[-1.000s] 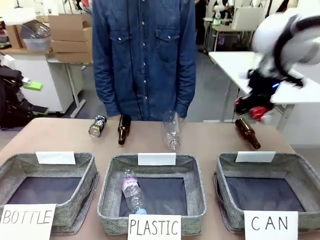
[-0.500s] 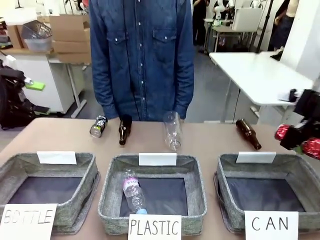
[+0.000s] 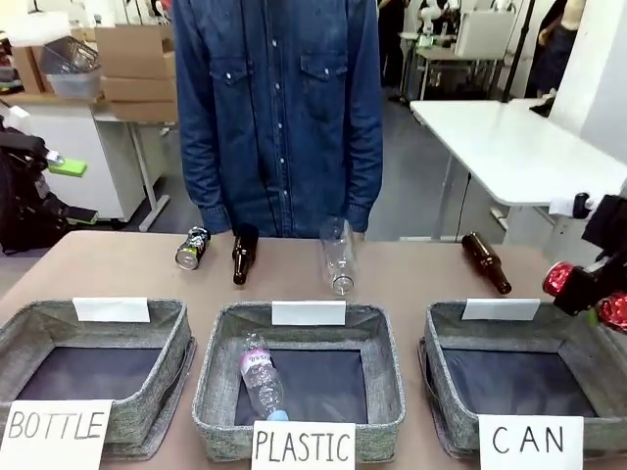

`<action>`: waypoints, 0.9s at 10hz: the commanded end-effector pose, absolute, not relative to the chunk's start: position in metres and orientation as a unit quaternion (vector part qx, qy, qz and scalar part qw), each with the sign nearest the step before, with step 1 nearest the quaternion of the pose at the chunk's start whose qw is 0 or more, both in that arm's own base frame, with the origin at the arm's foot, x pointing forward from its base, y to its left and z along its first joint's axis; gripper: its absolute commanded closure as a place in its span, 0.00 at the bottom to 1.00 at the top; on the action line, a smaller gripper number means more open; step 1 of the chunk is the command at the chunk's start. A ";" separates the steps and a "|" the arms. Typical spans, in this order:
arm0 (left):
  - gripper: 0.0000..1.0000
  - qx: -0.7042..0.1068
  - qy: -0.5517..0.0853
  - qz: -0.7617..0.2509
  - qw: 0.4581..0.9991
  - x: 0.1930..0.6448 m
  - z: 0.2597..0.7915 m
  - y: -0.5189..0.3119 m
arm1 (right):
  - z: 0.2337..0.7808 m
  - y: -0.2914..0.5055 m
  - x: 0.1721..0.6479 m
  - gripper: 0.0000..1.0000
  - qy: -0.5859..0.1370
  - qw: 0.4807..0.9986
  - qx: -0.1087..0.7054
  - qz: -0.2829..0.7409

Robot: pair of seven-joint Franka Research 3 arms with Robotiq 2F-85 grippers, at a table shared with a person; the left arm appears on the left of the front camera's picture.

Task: Sort the can waste into the basket.
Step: Pick up the can waste from the table and place it in the right Fabric basket.

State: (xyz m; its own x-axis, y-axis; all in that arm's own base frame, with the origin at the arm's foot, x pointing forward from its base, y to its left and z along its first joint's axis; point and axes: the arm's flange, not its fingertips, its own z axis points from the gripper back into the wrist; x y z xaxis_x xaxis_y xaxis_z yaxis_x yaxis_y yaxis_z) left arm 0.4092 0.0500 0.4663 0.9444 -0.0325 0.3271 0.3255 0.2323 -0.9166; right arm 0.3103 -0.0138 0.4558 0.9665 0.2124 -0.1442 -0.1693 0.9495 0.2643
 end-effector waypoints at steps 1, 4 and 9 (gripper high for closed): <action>0.00 -0.616 -0.130 -0.122 0.767 0.407 0.467 0.048 | 0.453 -0.014 0.314 0.89 0.081 0.980 0.146 0.110; 0.00 -0.616 -0.130 -0.122 0.767 0.407 0.467 0.048 | 0.451 -0.012 0.313 0.00 0.080 0.981 0.152 0.094; 0.00 -0.616 -0.130 -0.122 0.767 0.407 0.467 0.048 | 0.449 -0.011 0.310 0.00 0.070 0.980 0.165 0.084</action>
